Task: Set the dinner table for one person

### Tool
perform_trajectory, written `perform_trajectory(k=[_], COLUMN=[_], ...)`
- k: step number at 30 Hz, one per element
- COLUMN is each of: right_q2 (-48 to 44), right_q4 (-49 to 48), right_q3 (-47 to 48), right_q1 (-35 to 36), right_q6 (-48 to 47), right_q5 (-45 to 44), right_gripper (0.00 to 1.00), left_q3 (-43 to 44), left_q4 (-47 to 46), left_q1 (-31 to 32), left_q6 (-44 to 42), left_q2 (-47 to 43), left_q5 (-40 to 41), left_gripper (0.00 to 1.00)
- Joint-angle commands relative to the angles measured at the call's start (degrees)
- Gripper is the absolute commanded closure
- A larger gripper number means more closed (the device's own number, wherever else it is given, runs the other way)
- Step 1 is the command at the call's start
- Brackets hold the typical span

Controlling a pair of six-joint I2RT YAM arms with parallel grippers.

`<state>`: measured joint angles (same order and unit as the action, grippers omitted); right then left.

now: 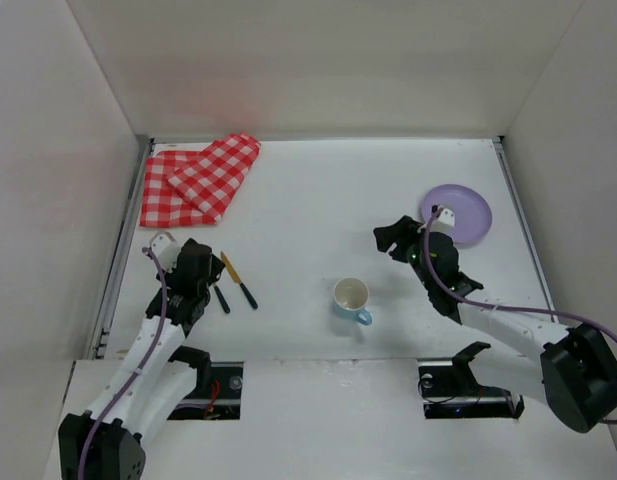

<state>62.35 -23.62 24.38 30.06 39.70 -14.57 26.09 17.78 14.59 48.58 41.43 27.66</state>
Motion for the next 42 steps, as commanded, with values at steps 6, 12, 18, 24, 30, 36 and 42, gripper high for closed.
perform_trajectory(k=[6, 12, 18, 24, 30, 36, 42], right_q2=[-0.6, -0.4, -0.4, 0.1, 2.6, 4.7, 4.1], right_q4=[-2.8, -2.5, -0.2, -0.5, -0.5, -0.4, -0.6], right_q3=[0.6, 1.0, 2.6, 2.8, 3.7, 4.7, 4.4], right_q1=[0.0, 0.0, 1.1, 1.5, 2.1, 2.9, 3.6], right_q6=[0.4, -0.1, -0.9, -1.4, -2.0, -2.8, -3.1], right_q5=[0.3, 1.1, 1.5, 1.5, 1.8, 1.6, 1.4], right_gripper=[0.30, 0.49, 0.85, 0.70, 0.60, 0.58, 0.57], left_q3=[-0.6, -3.3, 3.2, 14.2, 30.3, 42.9, 49.1], left_q4=[-4.5, -16.8, -25.8, -34.6, -36.9, -30.0, -28.5], left_q1=[-2.2, -3.4, -7.4, -11.8, -17.1, -23.3, -25.2], left_q6=[0.5, -0.2, -1.6, 2.8, -2.8, -5.5, -8.5], left_q2=[3.1, 7.6, 18.8, 38.8, 54.5, 64.7, 70.6], left_q5=[-0.8, -0.4, 0.0, -0.3, -6.7, -10.7, -12.6], left_gripper=[0.40, 0.72, 0.91, 0.64, 0.52, 0.53, 0.55])
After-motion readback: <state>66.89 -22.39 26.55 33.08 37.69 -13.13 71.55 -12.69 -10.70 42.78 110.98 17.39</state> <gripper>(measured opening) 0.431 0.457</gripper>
